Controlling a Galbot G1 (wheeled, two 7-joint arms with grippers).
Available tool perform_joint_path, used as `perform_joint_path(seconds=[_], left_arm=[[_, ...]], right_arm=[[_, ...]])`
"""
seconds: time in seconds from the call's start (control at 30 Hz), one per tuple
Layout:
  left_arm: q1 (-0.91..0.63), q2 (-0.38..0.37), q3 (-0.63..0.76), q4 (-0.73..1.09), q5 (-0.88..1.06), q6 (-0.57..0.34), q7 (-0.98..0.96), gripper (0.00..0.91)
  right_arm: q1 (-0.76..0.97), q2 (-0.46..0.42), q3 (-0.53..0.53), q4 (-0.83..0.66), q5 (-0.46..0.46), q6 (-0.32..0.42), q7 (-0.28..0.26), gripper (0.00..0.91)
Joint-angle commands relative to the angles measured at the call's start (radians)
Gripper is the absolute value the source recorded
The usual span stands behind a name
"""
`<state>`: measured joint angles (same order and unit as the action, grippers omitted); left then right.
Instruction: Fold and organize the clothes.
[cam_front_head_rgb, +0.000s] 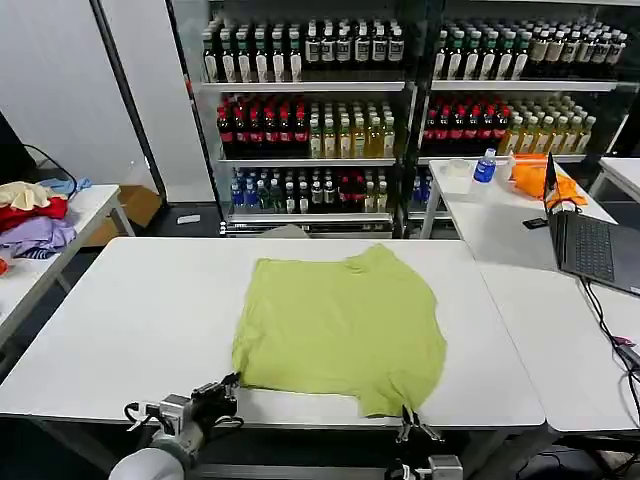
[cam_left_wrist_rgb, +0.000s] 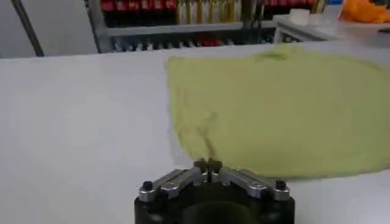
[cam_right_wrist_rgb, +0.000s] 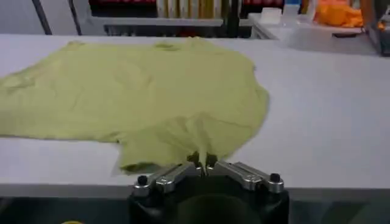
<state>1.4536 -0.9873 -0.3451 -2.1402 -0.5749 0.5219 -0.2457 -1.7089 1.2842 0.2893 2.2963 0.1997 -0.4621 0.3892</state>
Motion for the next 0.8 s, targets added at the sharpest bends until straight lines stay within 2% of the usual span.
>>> perform_joint_path(seconds=[0.03,0.27,0.5,0.8], left_arm=[[0.069,0.008,-0.059,-0.137,-0.013,-0.008,0.0,0.02],[-0.024,0.013,-0.018,-0.037,-0.003,-0.036,0.019,0.02],[-0.124,0.003,0.032,0.089,0.005,-0.059,0.025,0.02],[-0.249,0.0,0.085,0.195,0.003,-0.064,0.025,0.02]], right_arm=[[-0.04,-0.043,0.117,0.118,0.001,0.01,-0.027,0.0],[0.109,-0.113,0.166,0.019,0.056,0.007,-0.062,0.0],[0.268,-0.16,0.115,-0.108,0.06,0.008,-0.099,0.0],[0.405,-0.17,0.055,-0.214,0.06,0.001,-0.12,0.0]])
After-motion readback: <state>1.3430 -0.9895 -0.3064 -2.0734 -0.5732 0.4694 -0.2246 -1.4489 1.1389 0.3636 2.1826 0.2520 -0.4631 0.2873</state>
